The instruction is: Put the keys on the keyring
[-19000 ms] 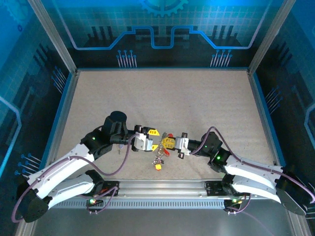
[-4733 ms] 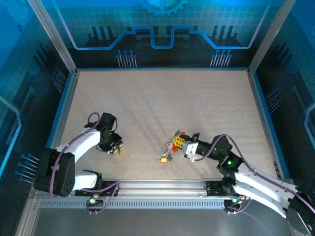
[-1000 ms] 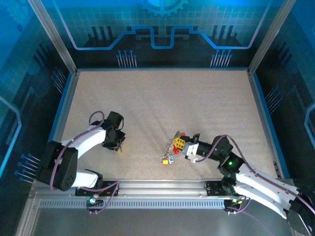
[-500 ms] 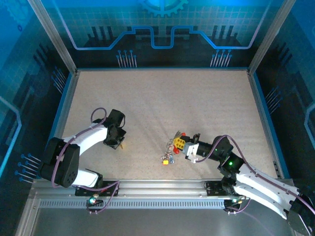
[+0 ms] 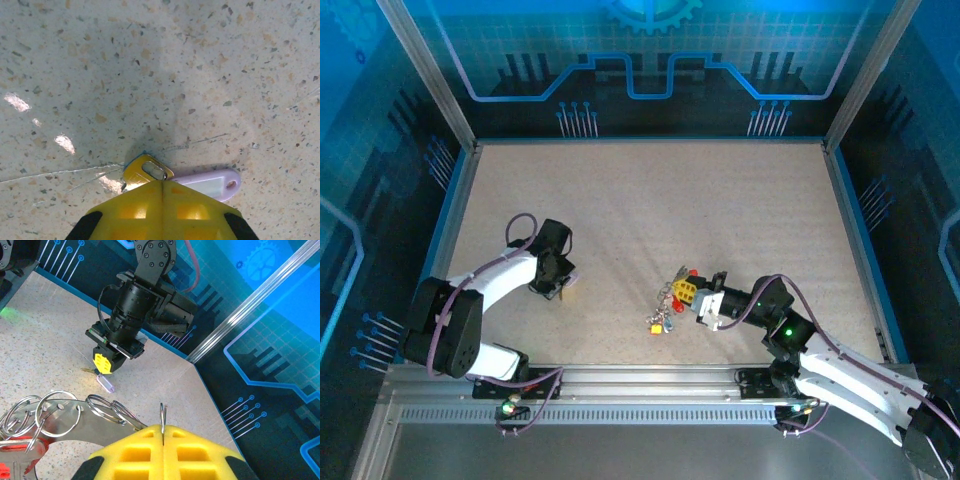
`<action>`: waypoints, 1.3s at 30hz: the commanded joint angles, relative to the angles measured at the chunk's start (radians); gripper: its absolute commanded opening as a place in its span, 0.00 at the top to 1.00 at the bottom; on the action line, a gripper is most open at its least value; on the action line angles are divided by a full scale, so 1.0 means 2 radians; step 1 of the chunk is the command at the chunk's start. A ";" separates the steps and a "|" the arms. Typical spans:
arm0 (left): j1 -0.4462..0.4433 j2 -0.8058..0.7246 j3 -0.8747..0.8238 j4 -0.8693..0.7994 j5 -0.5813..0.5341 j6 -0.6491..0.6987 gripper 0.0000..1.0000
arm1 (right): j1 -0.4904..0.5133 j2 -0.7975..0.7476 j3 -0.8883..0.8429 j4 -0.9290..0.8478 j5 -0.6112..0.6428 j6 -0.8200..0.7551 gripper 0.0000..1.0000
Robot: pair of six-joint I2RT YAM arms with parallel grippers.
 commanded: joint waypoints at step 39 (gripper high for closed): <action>-0.010 0.015 0.030 -0.008 -0.009 0.050 0.76 | -0.006 -0.004 0.007 0.018 -0.008 -0.005 1.00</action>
